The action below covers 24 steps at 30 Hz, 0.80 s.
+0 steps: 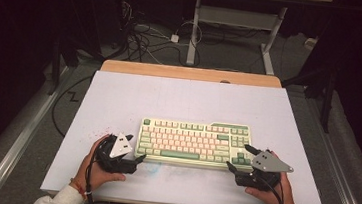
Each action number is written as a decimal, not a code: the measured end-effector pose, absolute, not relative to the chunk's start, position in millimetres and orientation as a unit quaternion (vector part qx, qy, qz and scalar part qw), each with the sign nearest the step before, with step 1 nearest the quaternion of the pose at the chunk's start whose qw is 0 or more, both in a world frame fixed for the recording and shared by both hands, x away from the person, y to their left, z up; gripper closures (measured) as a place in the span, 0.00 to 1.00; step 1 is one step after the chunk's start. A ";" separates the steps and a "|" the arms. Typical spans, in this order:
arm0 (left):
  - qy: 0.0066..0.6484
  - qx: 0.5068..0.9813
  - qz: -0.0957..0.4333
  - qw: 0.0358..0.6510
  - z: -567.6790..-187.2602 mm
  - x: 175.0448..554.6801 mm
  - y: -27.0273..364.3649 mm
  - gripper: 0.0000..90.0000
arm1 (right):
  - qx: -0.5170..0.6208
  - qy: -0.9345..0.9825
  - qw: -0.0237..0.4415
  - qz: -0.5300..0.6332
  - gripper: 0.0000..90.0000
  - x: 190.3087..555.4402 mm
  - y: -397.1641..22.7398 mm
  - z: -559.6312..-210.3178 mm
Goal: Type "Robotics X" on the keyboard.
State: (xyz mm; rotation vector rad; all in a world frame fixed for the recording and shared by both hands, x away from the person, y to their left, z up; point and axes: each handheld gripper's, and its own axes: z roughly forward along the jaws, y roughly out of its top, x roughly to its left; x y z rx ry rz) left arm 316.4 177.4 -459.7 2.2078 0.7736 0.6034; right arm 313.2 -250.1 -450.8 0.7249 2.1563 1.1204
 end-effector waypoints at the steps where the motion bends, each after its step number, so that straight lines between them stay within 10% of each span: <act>1: 0.300 0.854 0.237 0.353 -458.6 318.8 176.5 0.26 | 0.273 0.811 0.299 0.423 0.22 312.6 -250.3 -450.7; 10: 0.308 0.855 0.219 0.355 -449.7 333.8 162.3 0.36 | 0.270 0.813 0.301 0.419 0.21 312.5 -247.3 -451.7; 18: 0.287 0.869 0.196 0.353 -441.6 345.8 149.9 0.81 | 0.268 0.816 0.302 0.413 0.21 312.8 -245.4 -453.6; 24: 0.276 0.879 0.187 0.342 -437.4 357.1 136.5 0.94 | 0.266 0.819 0.302 0.408 0.21 313.1 -243.9 -454.7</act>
